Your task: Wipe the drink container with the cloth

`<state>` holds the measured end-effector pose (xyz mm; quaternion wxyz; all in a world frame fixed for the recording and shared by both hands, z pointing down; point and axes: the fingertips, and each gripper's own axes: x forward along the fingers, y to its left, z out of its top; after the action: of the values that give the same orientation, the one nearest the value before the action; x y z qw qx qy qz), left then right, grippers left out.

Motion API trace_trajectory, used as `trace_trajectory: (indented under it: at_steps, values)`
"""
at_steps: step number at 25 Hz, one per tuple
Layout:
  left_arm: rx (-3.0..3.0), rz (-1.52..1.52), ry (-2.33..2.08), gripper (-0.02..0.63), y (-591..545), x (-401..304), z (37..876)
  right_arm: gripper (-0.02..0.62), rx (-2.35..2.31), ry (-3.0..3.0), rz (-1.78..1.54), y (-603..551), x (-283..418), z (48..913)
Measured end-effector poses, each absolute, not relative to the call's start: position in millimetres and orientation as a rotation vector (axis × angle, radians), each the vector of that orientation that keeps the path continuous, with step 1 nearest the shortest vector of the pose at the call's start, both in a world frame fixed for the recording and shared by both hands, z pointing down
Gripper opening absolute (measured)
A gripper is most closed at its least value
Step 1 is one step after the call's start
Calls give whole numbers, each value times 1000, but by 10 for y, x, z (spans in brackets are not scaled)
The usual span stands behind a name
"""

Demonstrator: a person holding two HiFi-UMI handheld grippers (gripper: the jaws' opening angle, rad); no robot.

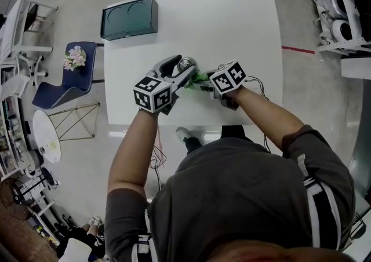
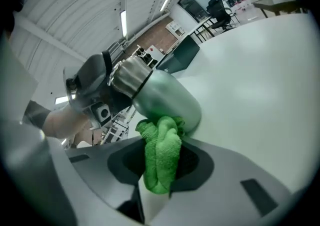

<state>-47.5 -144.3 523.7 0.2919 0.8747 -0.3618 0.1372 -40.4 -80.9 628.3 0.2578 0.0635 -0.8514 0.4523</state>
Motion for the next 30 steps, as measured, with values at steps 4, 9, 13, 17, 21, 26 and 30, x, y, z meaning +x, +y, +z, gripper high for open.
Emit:
trace_trajectory:
  at_steps: [4, 9, 13, 17, 21, 26, 30]
  values:
    - [2511, 567, -768, 271, -1350, -434, 5131, 97, 121, -2342, 1144, -805, -226, 6096]
    - [2856, 1150, -324, 333, -1176, -334, 5149, 97, 32, -2370, 1016, -775, -31, 5938]
    - [2928, 1513, 8, 334, -1136, -321, 5435, 97, -22, -2374, 934, -745, -79, 5902]
    - [2863, 1408, -42, 252, -1235, -335, 5507, 97, -40, -2411, 923, -765, -235, 5801]
    - [2804, 1230, -231, 251, -1307, -301, 5488, 97, -10, -2391, 918, -797, -346, 5943]
    - [2767, 1164, -329, 250, -1323, -264, 5500, 94, 53, -2296, 1064, -725, -467, 6339]
    - [2599, 985, -593, 251, -1500, -415, 5459, 95, 67, -2295, 1018, -751, -482, 6237]
